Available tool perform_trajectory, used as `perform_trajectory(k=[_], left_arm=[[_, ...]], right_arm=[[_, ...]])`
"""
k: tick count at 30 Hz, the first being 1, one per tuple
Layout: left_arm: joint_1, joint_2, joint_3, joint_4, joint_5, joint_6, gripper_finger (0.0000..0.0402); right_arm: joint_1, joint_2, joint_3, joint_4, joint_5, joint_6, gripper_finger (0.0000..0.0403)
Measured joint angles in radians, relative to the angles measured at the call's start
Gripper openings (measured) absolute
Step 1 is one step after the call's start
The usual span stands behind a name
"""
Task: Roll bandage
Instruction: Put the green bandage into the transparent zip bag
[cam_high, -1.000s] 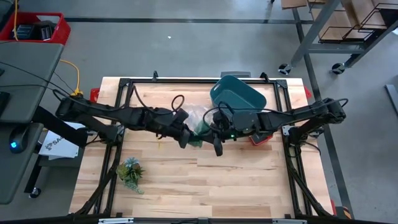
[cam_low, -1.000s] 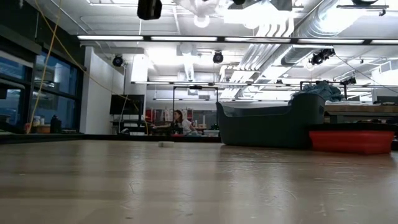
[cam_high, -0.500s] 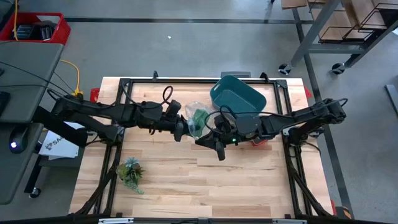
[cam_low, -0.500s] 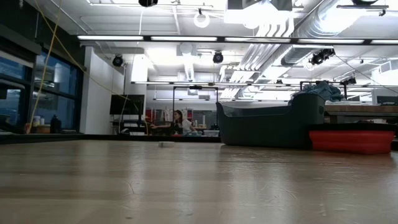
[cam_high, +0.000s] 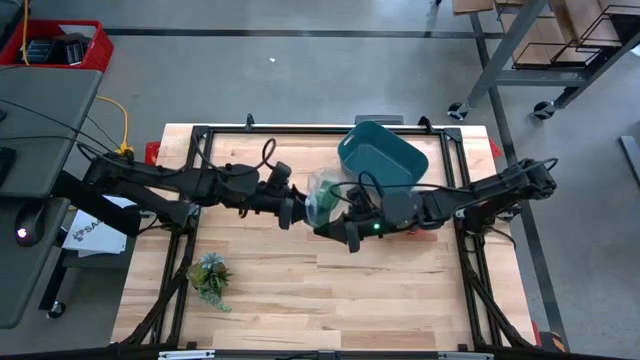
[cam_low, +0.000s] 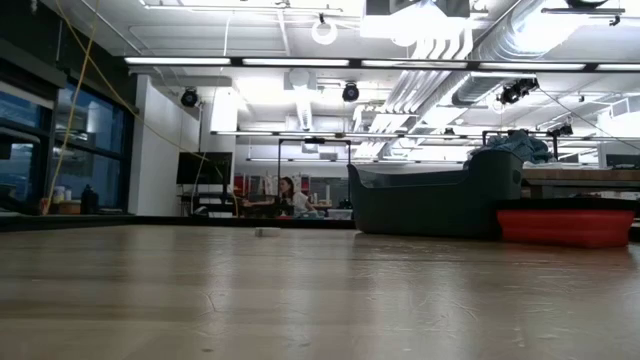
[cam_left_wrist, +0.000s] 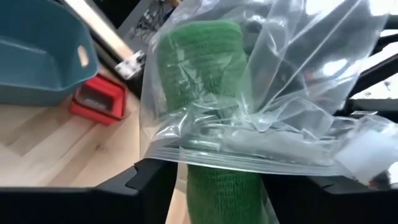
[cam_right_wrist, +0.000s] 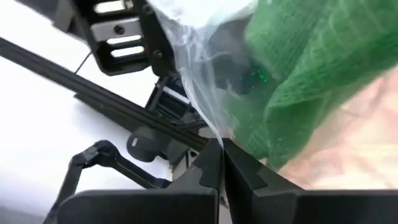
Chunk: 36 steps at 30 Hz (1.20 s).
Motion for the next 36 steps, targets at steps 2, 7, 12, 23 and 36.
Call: perform_trajectory(k=[2,7,12,23,36], left_arm=[[-0.018,0.0,0.0,-0.038,-0.024,0.011,0.0218],[-0.076,0.007,0.0,-0.146,-0.118,0.039,0.0219],[-0.127,0.045,-0.038,-0.205,-0.134,-0.046,0.022],[-0.24,0.082,-0.276,-0.104,-0.061,-0.33,0.022],[-0.202,0.082,-0.346,0.068,0.165,-0.54,0.0221]], right_arm=[[0.016,0.001,0.0,-0.043,0.014,0.041,0.0],[0.044,0.059,0.0,-0.111,0.012,0.186,0.0],[0.053,0.195,0.0,0.037,-0.121,0.316,0.0],[0.053,0.411,-0.003,0.285,-0.408,0.529,0.0],[0.048,0.449,-0.001,0.34,-0.578,0.689,0.0]])
